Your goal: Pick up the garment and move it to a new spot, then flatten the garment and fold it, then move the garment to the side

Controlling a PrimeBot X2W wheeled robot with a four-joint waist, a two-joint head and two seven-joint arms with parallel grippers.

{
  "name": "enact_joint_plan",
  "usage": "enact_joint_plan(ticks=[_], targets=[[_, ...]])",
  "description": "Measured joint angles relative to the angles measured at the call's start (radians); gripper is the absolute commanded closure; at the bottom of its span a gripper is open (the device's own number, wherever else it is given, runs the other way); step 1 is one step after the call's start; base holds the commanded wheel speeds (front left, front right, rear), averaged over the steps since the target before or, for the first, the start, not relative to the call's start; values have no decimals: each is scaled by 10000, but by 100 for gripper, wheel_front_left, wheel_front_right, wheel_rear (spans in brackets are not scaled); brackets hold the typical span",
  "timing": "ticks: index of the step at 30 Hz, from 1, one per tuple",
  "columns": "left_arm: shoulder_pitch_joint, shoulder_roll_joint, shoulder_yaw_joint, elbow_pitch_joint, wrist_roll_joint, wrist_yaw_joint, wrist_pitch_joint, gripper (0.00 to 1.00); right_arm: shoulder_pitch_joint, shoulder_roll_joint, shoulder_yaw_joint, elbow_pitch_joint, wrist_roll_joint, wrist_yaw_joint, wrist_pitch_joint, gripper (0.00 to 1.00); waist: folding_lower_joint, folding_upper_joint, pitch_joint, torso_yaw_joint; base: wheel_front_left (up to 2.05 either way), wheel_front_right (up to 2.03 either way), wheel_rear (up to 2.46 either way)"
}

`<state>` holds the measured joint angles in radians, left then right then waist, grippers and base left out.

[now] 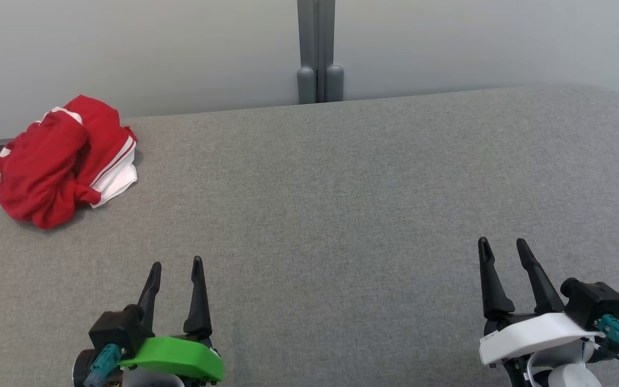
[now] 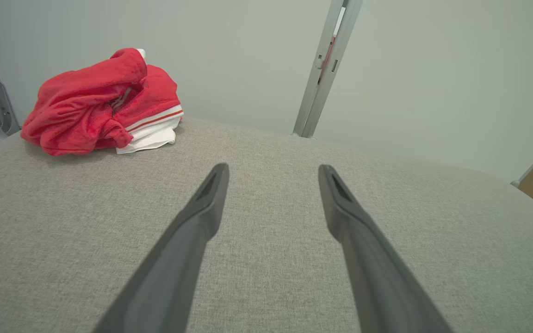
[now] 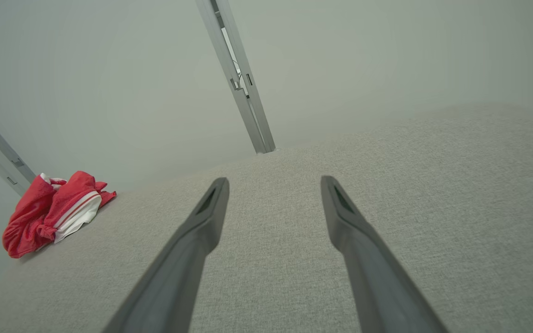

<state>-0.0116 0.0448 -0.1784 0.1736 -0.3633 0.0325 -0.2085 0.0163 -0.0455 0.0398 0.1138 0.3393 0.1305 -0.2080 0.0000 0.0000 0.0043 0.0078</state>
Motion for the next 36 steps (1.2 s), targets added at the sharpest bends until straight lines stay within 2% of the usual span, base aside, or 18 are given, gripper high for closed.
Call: enact_joint_plan(ticks=[27,36], targets=[[0,17,-228,351,1319,192,-497,0,15,-23,67,56,-2098,2,-506,0,0,0,-3,84,0,0,0],[-1,19,-219,395,1383,194,-554,0,22,-27,77,86,-2203,2,-541,0,0,0,28,82,0,0,0]])
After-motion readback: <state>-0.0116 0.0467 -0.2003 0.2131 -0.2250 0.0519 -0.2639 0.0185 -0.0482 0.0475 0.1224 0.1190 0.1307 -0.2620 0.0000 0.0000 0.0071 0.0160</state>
